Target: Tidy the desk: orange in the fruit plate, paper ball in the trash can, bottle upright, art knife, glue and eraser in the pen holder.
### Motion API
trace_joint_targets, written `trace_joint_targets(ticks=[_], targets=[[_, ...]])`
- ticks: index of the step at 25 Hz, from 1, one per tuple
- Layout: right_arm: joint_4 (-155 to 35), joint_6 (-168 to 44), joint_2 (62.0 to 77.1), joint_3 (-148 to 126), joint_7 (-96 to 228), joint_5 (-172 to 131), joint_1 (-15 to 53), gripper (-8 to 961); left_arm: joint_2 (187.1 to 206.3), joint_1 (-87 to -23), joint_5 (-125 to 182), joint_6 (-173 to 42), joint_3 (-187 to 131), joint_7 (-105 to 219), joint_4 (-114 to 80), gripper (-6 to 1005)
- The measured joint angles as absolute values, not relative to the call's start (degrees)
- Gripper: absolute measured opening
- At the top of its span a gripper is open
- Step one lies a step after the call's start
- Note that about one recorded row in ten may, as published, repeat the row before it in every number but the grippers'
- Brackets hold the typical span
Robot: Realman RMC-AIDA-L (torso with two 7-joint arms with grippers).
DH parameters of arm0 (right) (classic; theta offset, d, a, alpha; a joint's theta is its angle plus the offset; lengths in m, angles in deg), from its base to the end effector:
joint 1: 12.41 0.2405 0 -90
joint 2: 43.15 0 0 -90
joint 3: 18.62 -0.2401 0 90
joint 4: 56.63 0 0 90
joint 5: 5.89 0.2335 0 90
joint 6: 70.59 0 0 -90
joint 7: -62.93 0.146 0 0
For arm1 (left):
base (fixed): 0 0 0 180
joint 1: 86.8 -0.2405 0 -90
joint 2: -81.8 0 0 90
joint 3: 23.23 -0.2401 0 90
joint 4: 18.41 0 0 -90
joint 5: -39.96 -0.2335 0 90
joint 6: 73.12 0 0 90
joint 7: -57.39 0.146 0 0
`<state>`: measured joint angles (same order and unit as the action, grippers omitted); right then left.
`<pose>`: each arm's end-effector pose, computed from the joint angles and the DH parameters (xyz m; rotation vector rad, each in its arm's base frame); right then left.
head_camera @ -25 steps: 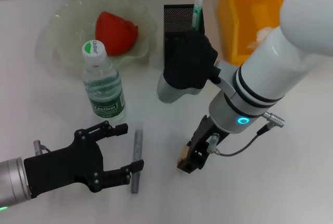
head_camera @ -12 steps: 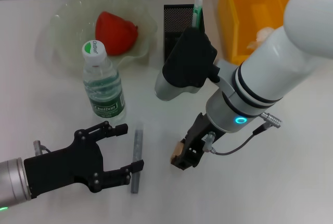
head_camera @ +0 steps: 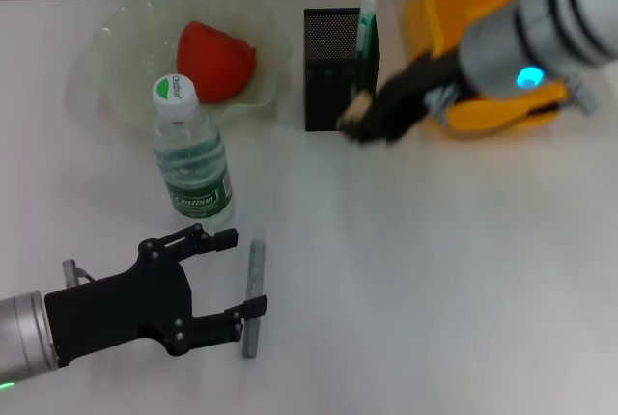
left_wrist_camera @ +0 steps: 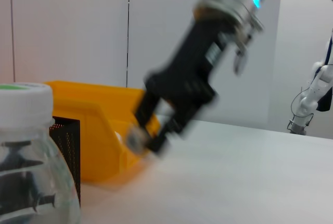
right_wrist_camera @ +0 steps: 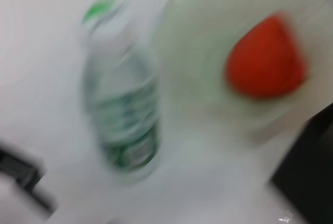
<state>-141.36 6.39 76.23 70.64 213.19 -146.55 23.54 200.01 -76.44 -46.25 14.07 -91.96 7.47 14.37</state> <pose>0.0789 0.3739 -0.0187 -2.6661 0.6264 -0.1694 -0.3066 0.2408 -0.0414 -2.6942 -0.3203 -0.8020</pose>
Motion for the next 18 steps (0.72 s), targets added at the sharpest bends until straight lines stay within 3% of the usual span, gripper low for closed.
trace_joint_targets(ticks=[18], targets=[[-122.71,-9.84,76.03,58.77,202.97,-146.25,31.65,489,200.09,-75.23,-46.26,14.10,-92.43,7.05,14.37,818]])
